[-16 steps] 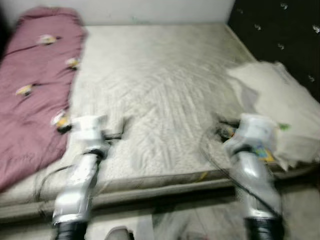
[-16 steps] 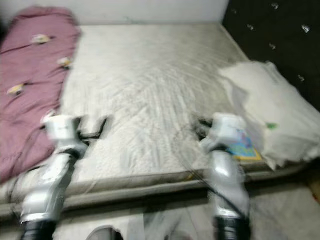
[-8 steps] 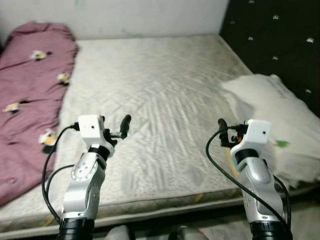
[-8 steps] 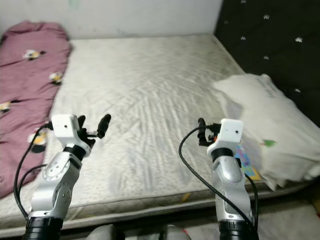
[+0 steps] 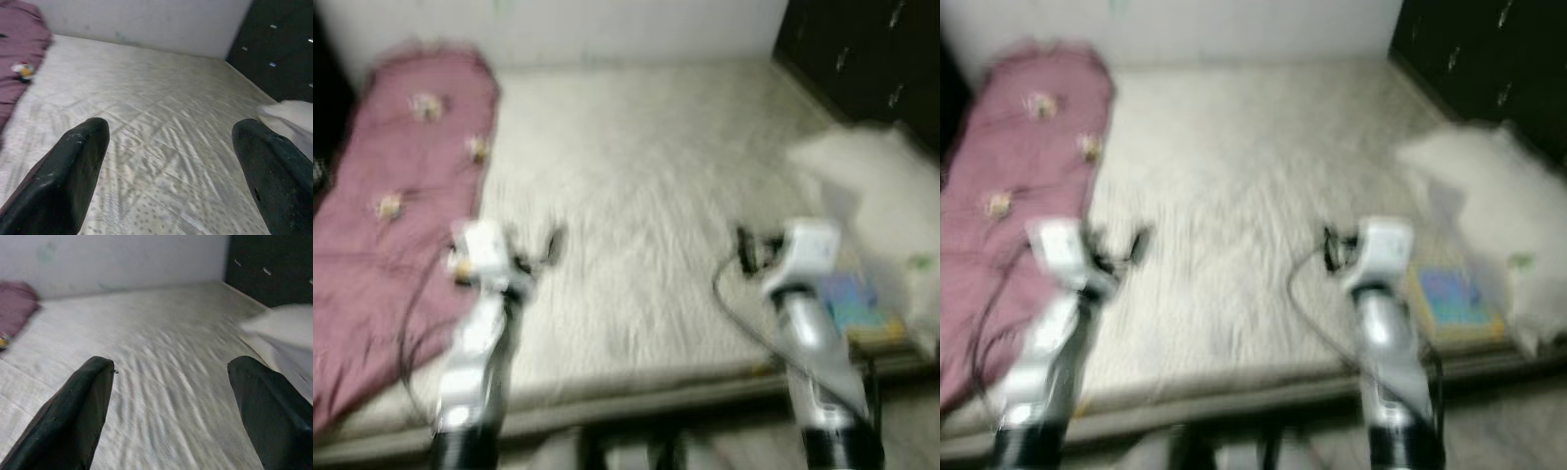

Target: Clean up the room

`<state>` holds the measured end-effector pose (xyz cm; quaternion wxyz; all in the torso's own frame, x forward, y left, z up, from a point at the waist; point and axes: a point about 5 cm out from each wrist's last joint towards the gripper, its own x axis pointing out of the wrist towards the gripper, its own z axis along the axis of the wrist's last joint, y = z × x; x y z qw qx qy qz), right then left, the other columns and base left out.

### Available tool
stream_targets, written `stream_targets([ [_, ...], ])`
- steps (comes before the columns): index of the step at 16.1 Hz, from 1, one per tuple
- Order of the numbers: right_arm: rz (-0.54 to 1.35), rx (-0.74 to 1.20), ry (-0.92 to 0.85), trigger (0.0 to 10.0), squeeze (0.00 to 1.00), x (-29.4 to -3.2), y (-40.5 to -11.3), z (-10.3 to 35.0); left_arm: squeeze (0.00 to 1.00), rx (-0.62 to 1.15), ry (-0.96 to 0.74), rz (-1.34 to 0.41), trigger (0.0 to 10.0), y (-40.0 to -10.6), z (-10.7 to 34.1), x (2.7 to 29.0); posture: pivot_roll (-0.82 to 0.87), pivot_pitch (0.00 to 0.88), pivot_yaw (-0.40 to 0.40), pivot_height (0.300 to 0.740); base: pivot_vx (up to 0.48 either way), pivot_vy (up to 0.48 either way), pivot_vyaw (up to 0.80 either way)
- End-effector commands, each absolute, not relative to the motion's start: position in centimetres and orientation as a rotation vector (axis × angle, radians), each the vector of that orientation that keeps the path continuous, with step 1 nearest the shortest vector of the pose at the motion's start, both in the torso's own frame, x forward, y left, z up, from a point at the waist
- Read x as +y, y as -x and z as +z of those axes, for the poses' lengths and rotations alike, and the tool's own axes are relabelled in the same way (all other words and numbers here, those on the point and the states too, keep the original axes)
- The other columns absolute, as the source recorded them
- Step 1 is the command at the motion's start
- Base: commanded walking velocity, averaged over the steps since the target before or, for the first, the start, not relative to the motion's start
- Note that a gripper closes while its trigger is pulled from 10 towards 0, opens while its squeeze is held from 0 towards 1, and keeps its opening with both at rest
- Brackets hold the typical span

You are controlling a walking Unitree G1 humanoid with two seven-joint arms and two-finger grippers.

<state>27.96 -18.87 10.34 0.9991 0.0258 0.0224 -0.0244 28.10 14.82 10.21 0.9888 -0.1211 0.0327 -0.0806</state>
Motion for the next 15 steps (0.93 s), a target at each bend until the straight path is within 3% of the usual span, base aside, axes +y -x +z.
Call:
stream_targets([
  [1, -0.031, 0.014, -0.057, 10.0, 0.0, -18.37, -28.25, 11.02, 0.0, 0.052, 0.229, -0.146, 10.0, -28.19, 10.51, 15.62, -0.07, 0.052, 0.01, 0.74, 0.0, 0.48, 0.0],
  [5, -0.015, 0.005, -0.042, 10.0, 0.0, -18.13, -28.34, 11.12, 0.0, 0.045, 0.233, -0.143, 10.0, -28.32, 10.59, 15.73, -0.06, 0.052, 0.009, 0.74, 0.0, 0.48, 0.53],
  [15, -0.041, 0.019, -0.053, 10.0, 0.0, -18.37, -28.22, 10.79, 0.0, 0.054, 0.251, -0.162, 10.0, -28.17, 10.46, 15.6, -0.06, 0.047, 0.01, 0.74, 0.0, 0.48, 0.0],
])
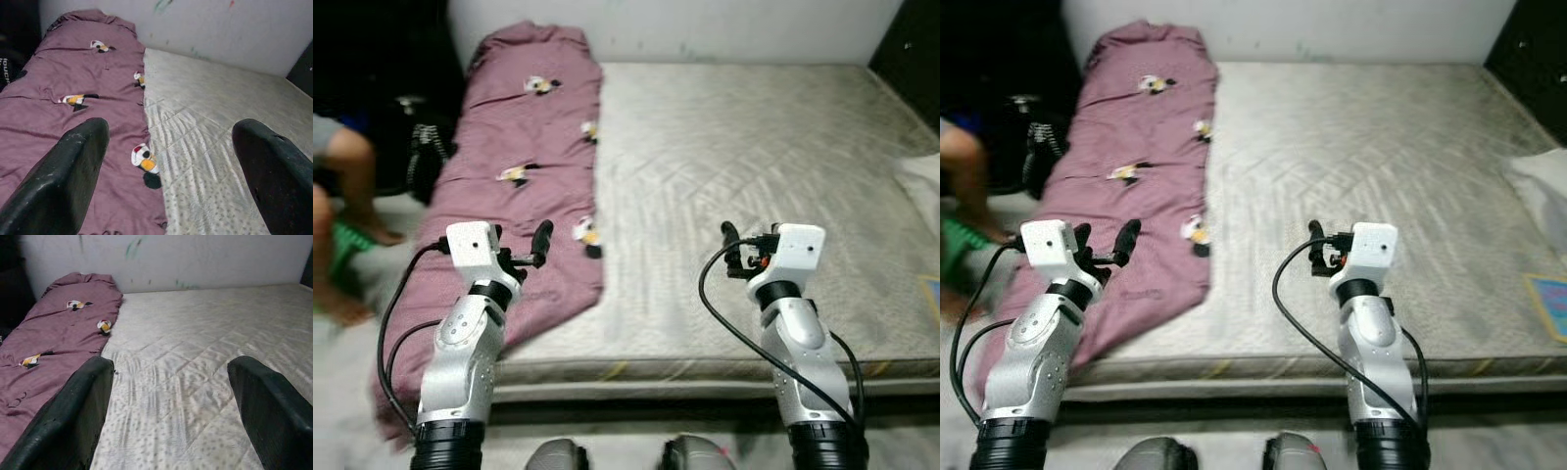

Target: Clean up the room

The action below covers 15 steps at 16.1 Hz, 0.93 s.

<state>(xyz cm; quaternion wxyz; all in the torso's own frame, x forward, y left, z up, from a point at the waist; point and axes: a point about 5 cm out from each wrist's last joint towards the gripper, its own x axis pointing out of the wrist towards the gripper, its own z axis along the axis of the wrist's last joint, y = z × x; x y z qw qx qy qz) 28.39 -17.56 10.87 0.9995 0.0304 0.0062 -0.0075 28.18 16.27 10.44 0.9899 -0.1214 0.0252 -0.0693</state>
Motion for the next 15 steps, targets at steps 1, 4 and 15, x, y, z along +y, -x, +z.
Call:
stream_targets([
  [1, -0.041, 0.021, -0.053, 10.0, 0.0, -18.4, -28.2, 10.8, 0.0, 0.055, 0.251, -0.164, 10.0, -28.2, 10.4, 15.6, -0.06, 0.045, 0.009, 0.74, 0.0, 0.48, 0.0],
  [4, -0.048, 0.031, -0.054, 10.0, 0.0, -18.5, -28.2, 10.6, 0.0, 0.058, 0.249, -0.162, 10.0, -28.1, 10.4, 15.6, -0.07, 0.045, 0.007, 0.74, 0.0, 0.48, 0.0],
  [15, -0.062, 0.044, -0.056, 10.0, 0.0, -18.7, -28.1, 10.0, 0.0, 0.048, 0.183, -0.123, 10.0, -27.4, 10.2, 16.7, -0.04, 0.029, -0.006, 0.74, 0.0, 0.48, -0.04],
])
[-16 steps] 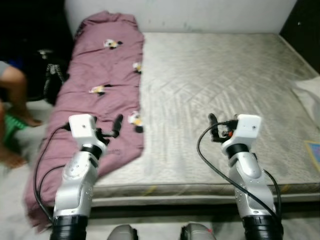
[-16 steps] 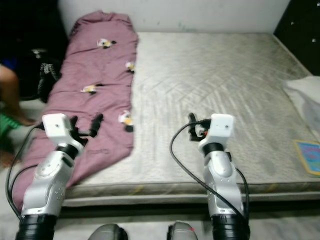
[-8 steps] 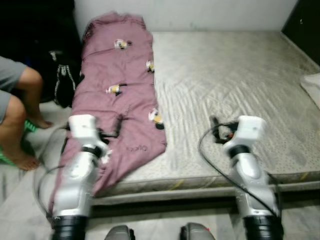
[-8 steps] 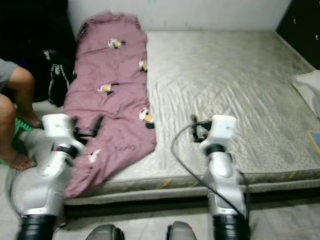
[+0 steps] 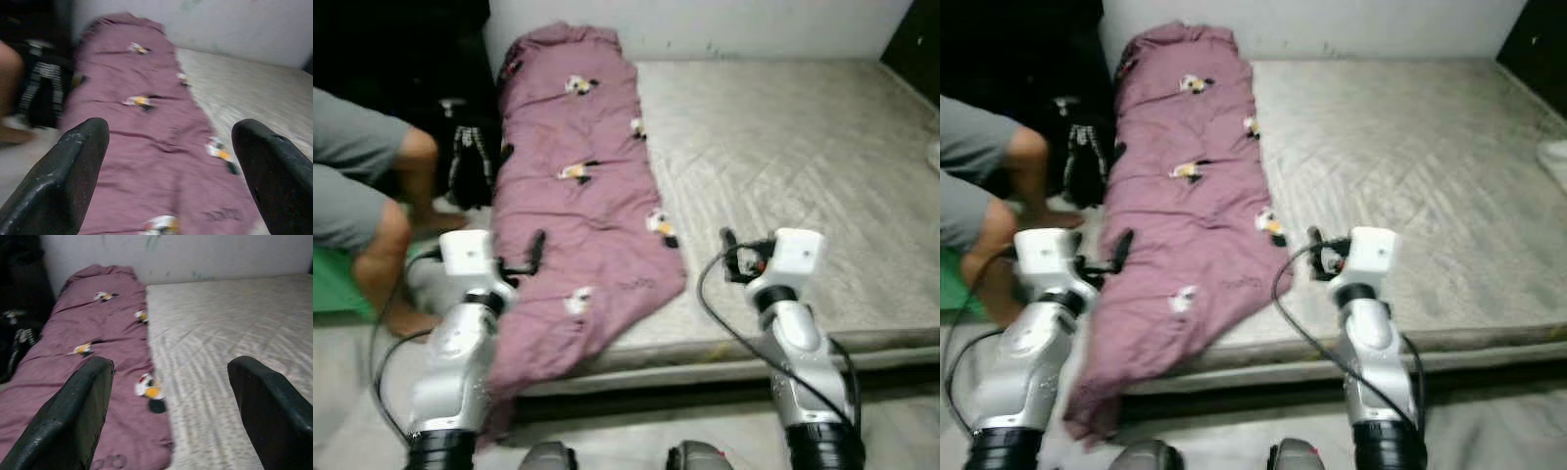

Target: Clean up the room

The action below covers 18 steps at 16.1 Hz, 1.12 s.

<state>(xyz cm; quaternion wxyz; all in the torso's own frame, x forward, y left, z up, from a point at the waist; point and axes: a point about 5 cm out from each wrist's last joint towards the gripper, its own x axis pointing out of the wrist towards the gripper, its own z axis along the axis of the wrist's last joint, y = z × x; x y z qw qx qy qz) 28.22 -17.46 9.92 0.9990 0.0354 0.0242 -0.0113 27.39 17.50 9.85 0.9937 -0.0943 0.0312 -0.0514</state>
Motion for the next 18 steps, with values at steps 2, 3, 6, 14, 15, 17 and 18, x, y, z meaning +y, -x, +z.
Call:
stream_targets([
  [2, -0.036, 0.047, -0.072, 10.0, 0.0, -18.2, -27.7, 9.9, 0.0, 0.022, 0.109, -0.102, 10.0, -27.0, 10.0, 17.4, -0.04, 0.039, -0.006, 0.74, 0.0, 0.0, 0.0],
  [3, -0.037, 0.049, -0.075, 10.0, 0.0, -18.3, -27.6, 9.8, 0.0, 0.019, 0.1, -0.097, 10.0, -26.9, 10.0, 17.5, -0.04, 0.039, -0.006, 0.74, 0.0, 0.0, 0.0],
  [6, -0.075, 0.067, -0.098, 10.0, 0.0, -18.4, -27.1, 9.2, 0.0, 0.017, -0.064, -0.041, 10.0, -26.4, 9.9, 18.7, -0.02, 0.073, -0.002, 0.74, 0.0, 0.0, 0.0],
  [14, -0.06, 0.066, -0.084, 10.0, 0.0, -18.3, -27.0, 9.4, 0.0, 0.046, -0.081, -0.041, 10.0, -25.4, 9.2, 19.1, -0.02, 0.099, -0.002, 0.74, 0.0, 0.0, -0.52],
  [15, -0.066, 0.056, -0.086, 10.0, 0.0, -18.4, -27.2, 9.7, 0.0, 0.043, -0.062, -0.036, 10.0, -25.6, 9.3, 19.1, -0.02, 0.102, 0.002, 0.74, 0.0, 0.0, 0.0],
  [17, -0.066, 0.045, -0.076, 10.0, 0.0, -18.5, -27.4, 10.0, 0.0, 0.032, -0.067, -0.038, 10.0, -25.6, 9.4, 19.1, -0.03, 0.11, 0.003, 0.74, 0.0, 0.0, 0.0],
  [18, -0.065, 0.039, -0.074, 10.0, 0.0, -18.5, -27.5, 10.2, 0.0, 0.029, -0.076, -0.04, 10.0, -25.6, 9.5, 19.2, -0.03, 0.114, 0.003, 0.74, 0.0, 0.0, 0.0],
])
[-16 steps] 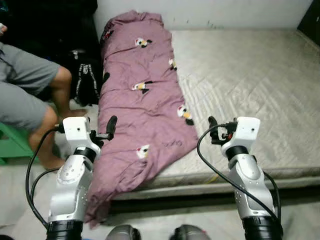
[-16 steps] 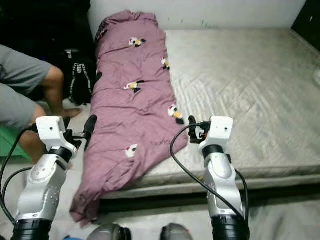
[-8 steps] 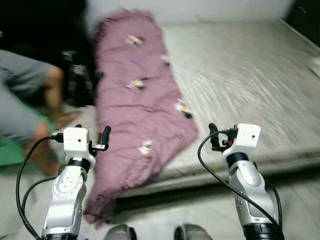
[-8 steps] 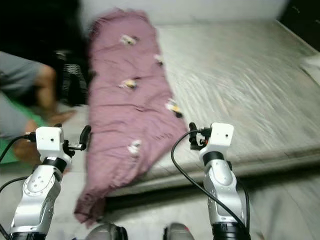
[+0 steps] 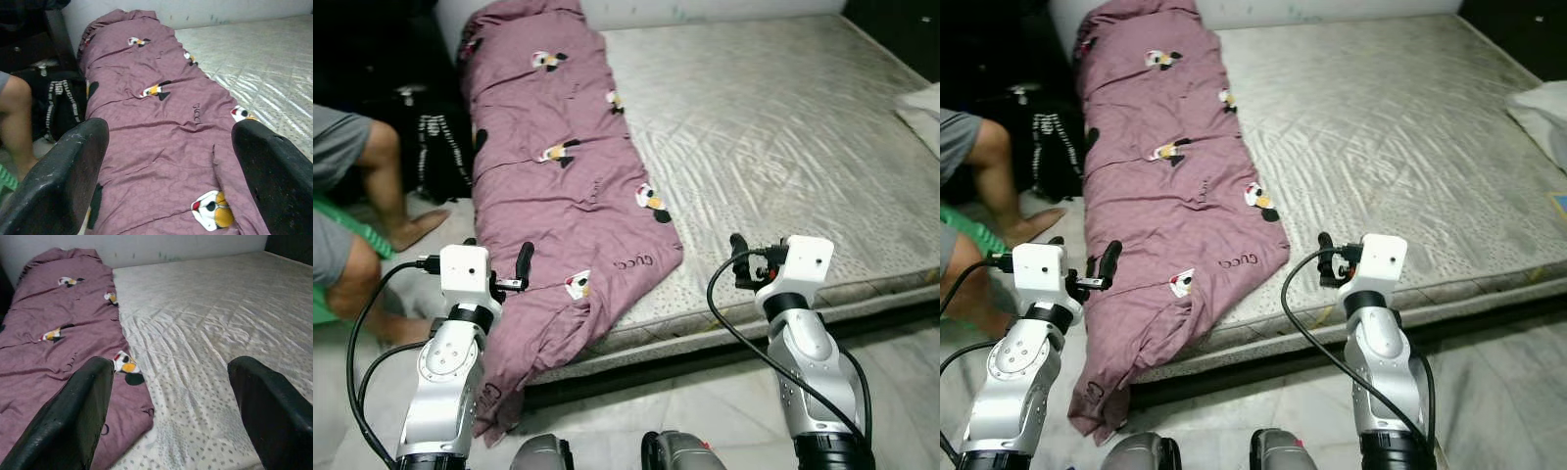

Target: Clean up the room

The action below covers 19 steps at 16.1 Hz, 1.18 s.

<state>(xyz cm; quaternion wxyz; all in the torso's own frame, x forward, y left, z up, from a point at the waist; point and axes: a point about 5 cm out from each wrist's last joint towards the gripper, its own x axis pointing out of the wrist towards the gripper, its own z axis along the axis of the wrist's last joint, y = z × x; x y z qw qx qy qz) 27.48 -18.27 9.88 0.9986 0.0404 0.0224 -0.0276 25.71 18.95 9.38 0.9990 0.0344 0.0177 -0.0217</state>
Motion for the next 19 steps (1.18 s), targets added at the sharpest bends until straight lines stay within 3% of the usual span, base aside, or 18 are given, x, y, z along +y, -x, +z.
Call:
stream_targets([
  [1, -0.069, 0.031, -0.076, 10.0, 0.0, -18.65, -27.53, 10.39, 0.0, 0.03, -0.078, -0.032, 10.0, -25.42, 9.48, 19.15, -0.03, 0.116, 0.004, 0.74, 0.0, 0.0, 0.0],
  [8, -0.053, 0.041, -0.084, 10.0, 0.0, -18.35, -27.07, 10.07, 0.0, 0.058, -0.083, -0.04, 10.0, -25.27, 9.05, 18.7, -0.03, 0.118, 0.002, 0.728, 0.0, 0.0, 0.0],
  [17, -0.028, 0.02, -0.113, 10.0, 0.0, -17.99, -27.31, 10.42, 0.0, 0.057, -0.079, -0.046, 10.0, -25.59, 9.09, 18.49, -0.03, 0.114, 0.001, 0.628, 0.0, 0.0, 0.0],
  [19, -0.029, 0.026, -0.111, 10.0, 0.0, -17.97, -27.42, 10.43, 0.0, 0.057, -0.078, -0.047, 10.0, -25.69, 9.09, 18.47, -0.03, 0.112, 0.001, 0.624, 0.0, 0.0, 0.0],
])
